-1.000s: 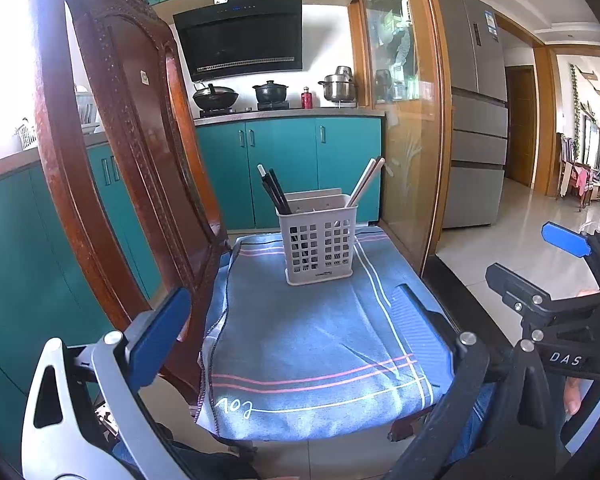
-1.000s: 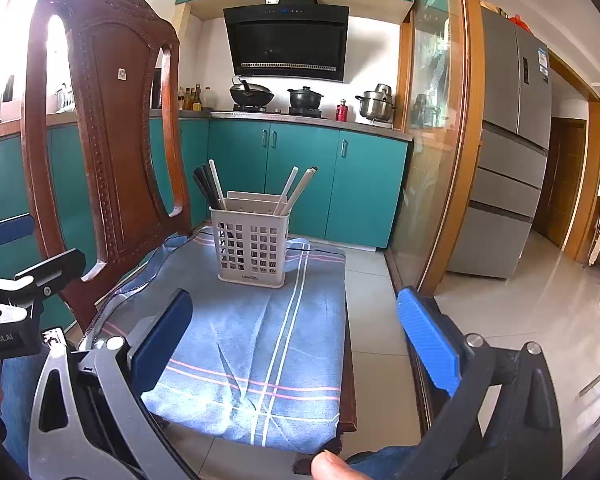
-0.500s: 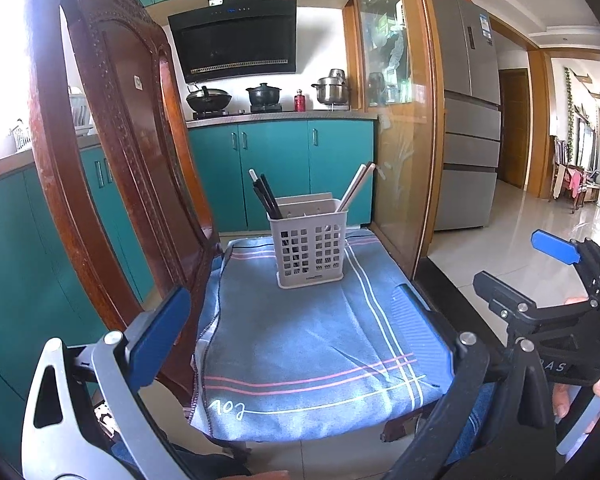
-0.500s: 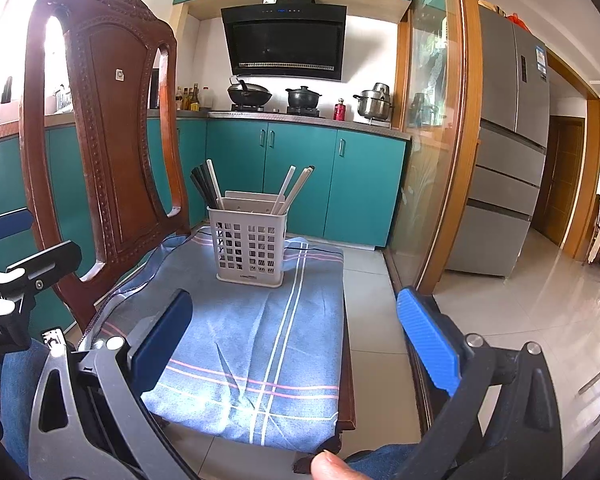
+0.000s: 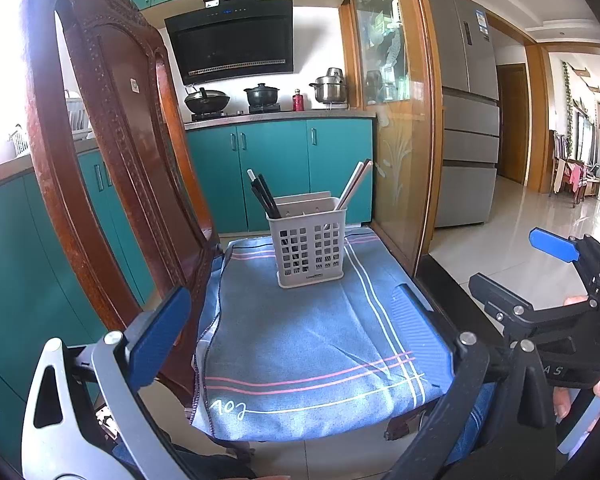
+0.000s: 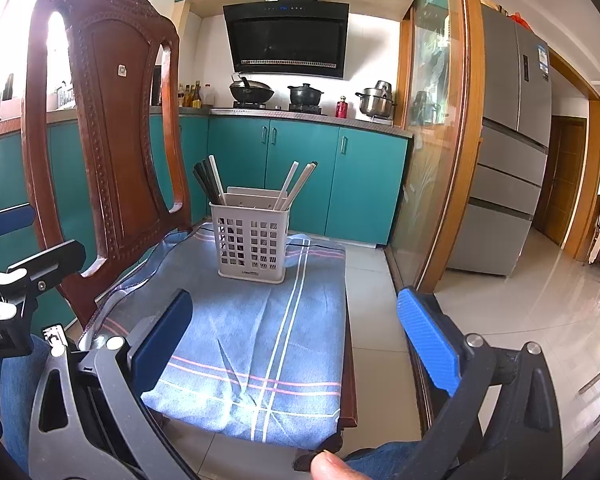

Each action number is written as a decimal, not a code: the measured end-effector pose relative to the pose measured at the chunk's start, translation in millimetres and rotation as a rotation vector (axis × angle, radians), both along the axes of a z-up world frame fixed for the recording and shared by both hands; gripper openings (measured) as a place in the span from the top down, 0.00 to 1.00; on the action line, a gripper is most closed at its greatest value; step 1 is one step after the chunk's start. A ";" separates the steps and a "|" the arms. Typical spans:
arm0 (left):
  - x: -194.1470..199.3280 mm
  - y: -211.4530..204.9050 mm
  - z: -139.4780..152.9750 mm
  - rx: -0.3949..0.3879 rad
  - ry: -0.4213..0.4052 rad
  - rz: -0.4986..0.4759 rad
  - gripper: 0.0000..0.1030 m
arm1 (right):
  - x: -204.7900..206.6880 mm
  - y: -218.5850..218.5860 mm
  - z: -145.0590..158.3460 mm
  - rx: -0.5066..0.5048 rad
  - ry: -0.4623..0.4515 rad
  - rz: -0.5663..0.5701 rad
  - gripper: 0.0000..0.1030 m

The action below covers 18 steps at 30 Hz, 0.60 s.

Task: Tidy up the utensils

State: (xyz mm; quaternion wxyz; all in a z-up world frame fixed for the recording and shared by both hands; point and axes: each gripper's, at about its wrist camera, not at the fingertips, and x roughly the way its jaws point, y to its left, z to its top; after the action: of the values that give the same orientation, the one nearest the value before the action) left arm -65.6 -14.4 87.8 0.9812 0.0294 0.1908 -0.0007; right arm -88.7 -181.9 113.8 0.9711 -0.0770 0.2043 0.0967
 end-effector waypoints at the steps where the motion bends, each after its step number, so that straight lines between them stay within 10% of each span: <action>1: -0.2 -0.1 0.0 -0.001 0.000 0.001 0.03 | -0.2 0.4 -0.3 -0.001 0.000 0.001 0.03; 18: 0.2 -0.2 -1.4 0.001 0.011 0.000 0.03 | 2.4 4.6 -4.4 -0.014 0.018 0.012 0.03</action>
State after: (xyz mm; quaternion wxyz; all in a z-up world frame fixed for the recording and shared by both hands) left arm -65.4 -14.6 86.5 0.9802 0.0298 0.1960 -0.0006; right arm -86.3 -177.2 109.4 0.9680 -0.0841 0.2133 0.1016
